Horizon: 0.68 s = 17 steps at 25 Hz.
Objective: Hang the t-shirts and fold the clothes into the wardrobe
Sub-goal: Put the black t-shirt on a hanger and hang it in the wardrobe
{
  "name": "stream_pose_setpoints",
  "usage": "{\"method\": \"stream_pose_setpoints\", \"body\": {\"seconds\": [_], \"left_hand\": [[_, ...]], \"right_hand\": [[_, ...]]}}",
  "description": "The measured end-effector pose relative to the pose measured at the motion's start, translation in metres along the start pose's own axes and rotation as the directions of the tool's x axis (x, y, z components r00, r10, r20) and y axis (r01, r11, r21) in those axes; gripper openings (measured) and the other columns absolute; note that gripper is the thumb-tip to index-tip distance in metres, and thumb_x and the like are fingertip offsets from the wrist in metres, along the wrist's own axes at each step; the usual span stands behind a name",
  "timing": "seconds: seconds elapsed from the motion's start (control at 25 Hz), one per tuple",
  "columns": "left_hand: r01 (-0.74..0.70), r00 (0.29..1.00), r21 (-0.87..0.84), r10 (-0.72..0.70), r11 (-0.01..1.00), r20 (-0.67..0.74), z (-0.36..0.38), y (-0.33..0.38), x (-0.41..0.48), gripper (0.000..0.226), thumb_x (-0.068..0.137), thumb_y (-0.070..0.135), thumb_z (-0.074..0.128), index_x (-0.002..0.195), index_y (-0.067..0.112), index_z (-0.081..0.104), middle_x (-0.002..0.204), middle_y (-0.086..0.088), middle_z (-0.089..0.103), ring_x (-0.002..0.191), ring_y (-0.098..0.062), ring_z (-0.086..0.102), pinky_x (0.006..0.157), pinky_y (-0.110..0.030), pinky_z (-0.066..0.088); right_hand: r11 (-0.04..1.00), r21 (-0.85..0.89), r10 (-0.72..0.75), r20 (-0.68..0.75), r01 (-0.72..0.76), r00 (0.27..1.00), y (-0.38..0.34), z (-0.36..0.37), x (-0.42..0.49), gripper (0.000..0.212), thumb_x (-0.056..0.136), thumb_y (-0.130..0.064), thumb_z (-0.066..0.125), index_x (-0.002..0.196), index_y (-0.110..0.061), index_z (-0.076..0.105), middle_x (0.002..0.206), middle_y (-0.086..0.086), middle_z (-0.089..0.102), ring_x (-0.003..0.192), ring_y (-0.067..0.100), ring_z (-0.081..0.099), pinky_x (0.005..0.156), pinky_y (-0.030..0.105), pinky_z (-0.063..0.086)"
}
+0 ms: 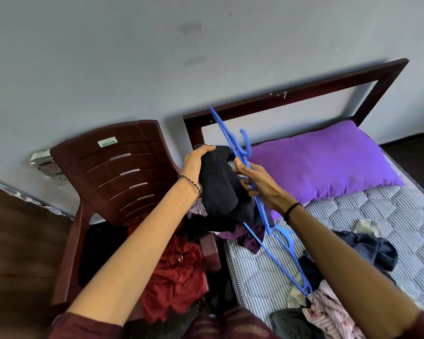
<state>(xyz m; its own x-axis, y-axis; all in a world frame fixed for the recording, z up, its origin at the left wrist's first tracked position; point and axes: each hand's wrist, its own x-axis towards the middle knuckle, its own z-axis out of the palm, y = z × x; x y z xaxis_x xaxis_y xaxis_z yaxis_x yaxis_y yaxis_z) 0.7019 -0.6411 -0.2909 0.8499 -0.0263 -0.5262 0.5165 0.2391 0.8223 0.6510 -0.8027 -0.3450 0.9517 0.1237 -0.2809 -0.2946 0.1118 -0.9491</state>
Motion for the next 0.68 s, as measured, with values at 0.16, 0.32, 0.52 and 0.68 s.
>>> {"method": "stream_pose_setpoints", "body": {"seconds": [0.16, 0.32, 0.52, 0.68], "left_hand": [[-0.025, 0.998, -0.152, 0.032, 0.988, 0.044, 0.01, 0.007, -0.011, 0.013, 0.087, 0.017, 0.064, 0.079, 0.007, 0.066, 0.075, -0.009, 0.067, 0.069, -0.022, 0.064, 0.073, -0.03, 0.055], [-0.05, 0.994, -0.16, 0.065, 0.986, 0.088, 0.01, 0.021, -0.019, 0.018, 0.089, 0.017, 0.064, 0.073, 0.009, 0.068, 0.072, -0.007, 0.067, 0.071, -0.02, 0.064, 0.076, -0.029, 0.053], [-0.112, 0.993, -0.208, 0.099, 0.972, -0.071, -0.033, 0.015, 0.005, 0.017, 0.087, 0.015, 0.053, 0.096, 0.009, 0.066, 0.092, -0.007, 0.066, 0.084, -0.02, 0.062, 0.067, -0.029, 0.051], [-0.182, 0.951, 0.129, 0.208, 0.975, -0.228, -0.055, 0.005, 0.01, 0.011, 0.089, 0.011, 0.064, 0.081, 0.018, 0.067, 0.086, -0.002, 0.066, 0.077, -0.013, 0.061, 0.068, -0.031, 0.053]], "right_hand": [[0.986, -0.147, -0.048, 0.203, 0.079, 0.978, -0.007, 0.002, -0.006, 0.033, 0.075, -0.03, 0.083, 0.094, -0.018, 0.059, 0.068, -0.002, 0.033, 0.056, 0.01, 0.025, 0.052, 0.031, 0.015], [0.986, -0.13, -0.103, 0.046, 0.108, 0.994, -0.017, 0.006, -0.007, 0.027, 0.084, -0.011, 0.064, 0.07, -0.019, 0.043, 0.056, -0.006, 0.026, 0.05, 0.01, 0.021, 0.048, 0.023, 0.019], [0.991, 0.072, -0.101, -0.156, 0.114, 0.982, -0.044, -0.002, 0.005, 0.041, 0.098, -0.013, 0.052, 0.061, -0.023, 0.041, 0.051, -0.009, 0.031, 0.048, 0.008, 0.024, 0.044, 0.019, 0.021], [0.996, -0.021, -0.085, -0.121, 0.083, 0.989, -0.048, -0.005, 0.018, 0.039, 0.095, -0.01, 0.055, 0.063, -0.023, 0.036, 0.056, -0.006, 0.028, 0.049, 0.01, 0.022, 0.042, 0.02, 0.02]]}}
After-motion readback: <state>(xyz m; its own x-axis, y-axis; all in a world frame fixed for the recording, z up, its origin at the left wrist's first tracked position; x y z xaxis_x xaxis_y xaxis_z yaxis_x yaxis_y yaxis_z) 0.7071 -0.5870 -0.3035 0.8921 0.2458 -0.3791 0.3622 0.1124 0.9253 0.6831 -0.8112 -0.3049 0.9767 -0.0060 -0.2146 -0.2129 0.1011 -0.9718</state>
